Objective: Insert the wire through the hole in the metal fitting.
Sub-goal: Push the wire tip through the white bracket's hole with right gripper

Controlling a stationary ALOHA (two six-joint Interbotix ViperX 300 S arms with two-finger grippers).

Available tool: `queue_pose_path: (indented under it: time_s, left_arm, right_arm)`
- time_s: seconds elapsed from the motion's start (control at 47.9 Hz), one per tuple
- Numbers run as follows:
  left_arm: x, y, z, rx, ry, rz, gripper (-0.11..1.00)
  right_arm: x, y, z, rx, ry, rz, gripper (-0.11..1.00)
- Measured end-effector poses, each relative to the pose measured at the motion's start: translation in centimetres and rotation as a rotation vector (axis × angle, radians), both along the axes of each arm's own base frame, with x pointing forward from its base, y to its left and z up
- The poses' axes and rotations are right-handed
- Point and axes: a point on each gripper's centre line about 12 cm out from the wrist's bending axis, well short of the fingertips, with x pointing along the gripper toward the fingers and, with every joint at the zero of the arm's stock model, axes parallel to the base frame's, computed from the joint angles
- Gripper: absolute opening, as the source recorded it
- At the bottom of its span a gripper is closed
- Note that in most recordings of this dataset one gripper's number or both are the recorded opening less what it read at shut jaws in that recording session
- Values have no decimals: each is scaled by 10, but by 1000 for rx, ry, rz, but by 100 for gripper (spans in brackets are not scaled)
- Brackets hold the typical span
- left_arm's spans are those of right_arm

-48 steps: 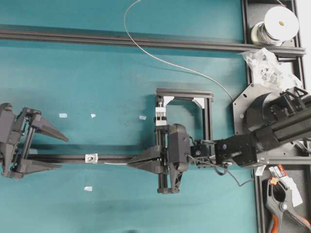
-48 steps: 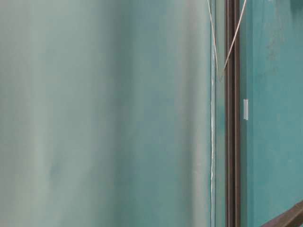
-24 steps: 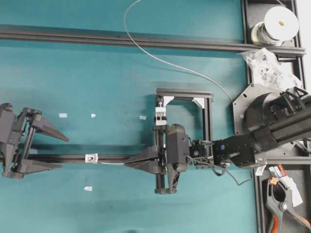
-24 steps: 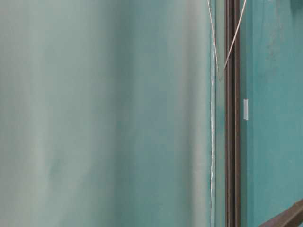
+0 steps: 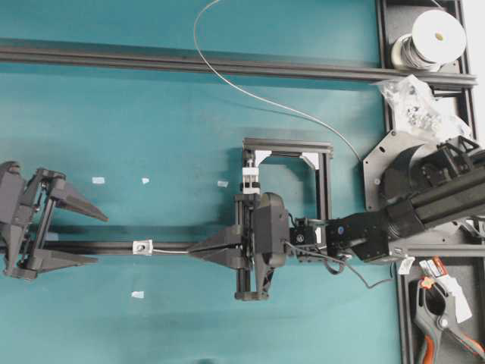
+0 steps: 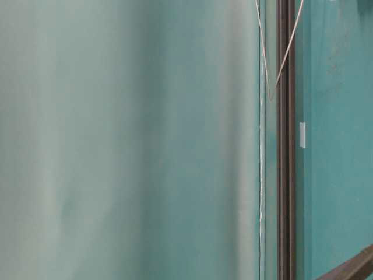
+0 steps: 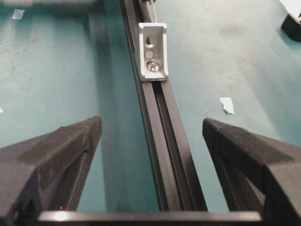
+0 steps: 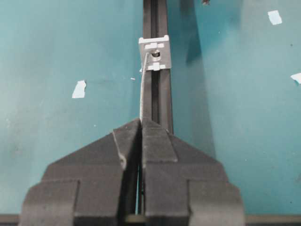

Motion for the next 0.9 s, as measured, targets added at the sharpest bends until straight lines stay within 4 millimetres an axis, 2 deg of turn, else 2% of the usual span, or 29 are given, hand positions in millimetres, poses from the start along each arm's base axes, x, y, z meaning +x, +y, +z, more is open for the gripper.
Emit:
queue_pose_path:
  time_s: [0.897]
  left_arm:
    - [2,-1,1,0,-6,-2,74]
  right_arm:
    - [2,-6,-4,-8,12,-20,-1]
